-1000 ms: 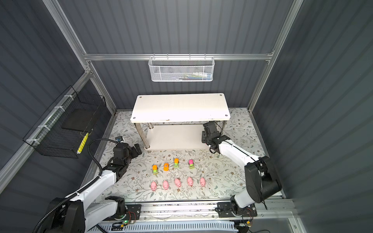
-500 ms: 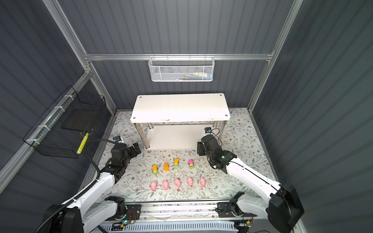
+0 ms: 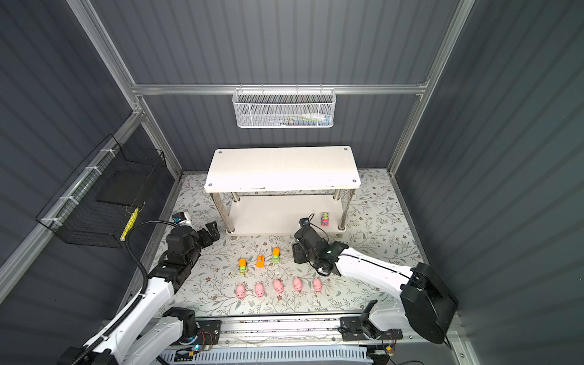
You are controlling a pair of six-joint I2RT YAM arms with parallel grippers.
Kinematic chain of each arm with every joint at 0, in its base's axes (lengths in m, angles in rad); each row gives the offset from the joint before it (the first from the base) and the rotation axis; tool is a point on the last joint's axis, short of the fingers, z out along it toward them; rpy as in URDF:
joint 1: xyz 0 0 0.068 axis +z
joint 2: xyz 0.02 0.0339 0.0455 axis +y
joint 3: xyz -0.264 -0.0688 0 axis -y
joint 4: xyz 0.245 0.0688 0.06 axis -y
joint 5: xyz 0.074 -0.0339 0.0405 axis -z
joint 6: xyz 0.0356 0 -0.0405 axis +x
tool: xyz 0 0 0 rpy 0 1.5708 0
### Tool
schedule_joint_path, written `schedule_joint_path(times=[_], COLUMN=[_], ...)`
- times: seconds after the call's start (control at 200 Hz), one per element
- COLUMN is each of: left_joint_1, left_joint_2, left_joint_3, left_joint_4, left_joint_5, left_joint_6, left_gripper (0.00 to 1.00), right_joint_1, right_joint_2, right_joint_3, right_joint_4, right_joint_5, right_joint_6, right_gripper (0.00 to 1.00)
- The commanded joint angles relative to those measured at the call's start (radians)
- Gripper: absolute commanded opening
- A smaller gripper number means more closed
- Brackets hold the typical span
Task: Place and organize the plastic toys onto the shelf
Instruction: 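Move the right gripper back over the pink-topped green truck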
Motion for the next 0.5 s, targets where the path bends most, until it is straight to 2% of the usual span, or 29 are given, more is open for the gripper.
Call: schedule_joint_path(times=[0.0,0.255,0.495], left_joint_1=[-0.005,-0.01,-0.01], left_joint_2=[-0.05,-0.066,-0.051], left_joint_3=[0.026,-0.016,-0.022], left_joint_4=[-0.069,-0.061,-0.043], left_joint_5=[0.058,0.072,0.079], left_joint_6=[-0.06,-0.09,-0.085], left_gripper=[1.0,1.0,1.0], right_joint_1=[0.009,0.014,0.015], right_joint_2=[0.048,0.115,0.15], right_joint_3=[0.057,0.081,0.075], right_joint_4=[-0.009,-0.014,-0.029], right_joint_5=[-0.053,-0.071,-0.032], right_joint_6=[-0.001,-0.001,0.007], right_gripper=[0.67,0.66,0.64])
